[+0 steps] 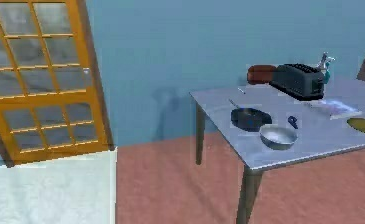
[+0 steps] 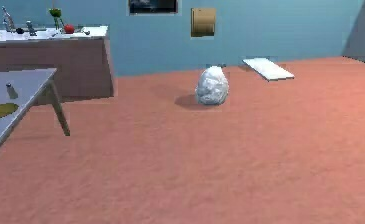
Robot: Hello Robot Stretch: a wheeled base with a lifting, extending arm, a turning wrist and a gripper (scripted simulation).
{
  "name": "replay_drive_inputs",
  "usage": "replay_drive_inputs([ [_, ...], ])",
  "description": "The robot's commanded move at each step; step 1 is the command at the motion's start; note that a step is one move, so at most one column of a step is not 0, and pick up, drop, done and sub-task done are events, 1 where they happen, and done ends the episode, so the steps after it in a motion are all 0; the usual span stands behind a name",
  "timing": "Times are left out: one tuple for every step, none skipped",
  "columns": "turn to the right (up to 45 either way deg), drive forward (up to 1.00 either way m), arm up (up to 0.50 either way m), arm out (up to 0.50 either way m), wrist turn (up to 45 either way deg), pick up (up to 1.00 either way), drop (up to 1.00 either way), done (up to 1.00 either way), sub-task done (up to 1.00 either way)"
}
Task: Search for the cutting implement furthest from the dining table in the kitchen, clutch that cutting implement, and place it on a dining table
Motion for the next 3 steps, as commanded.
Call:
replay_drive_inputs([
  [45.0,0.00,0.00,0.00,0.0,0.00,0.00,0.00,0.00],
  [27.0,0.00,0.00,0.00,0.0,0.00,0.00,0.00,0.00],
  [0.0,1.00,0.00,0.00,0.0,0.00,0.00,0.00,0.00],
])
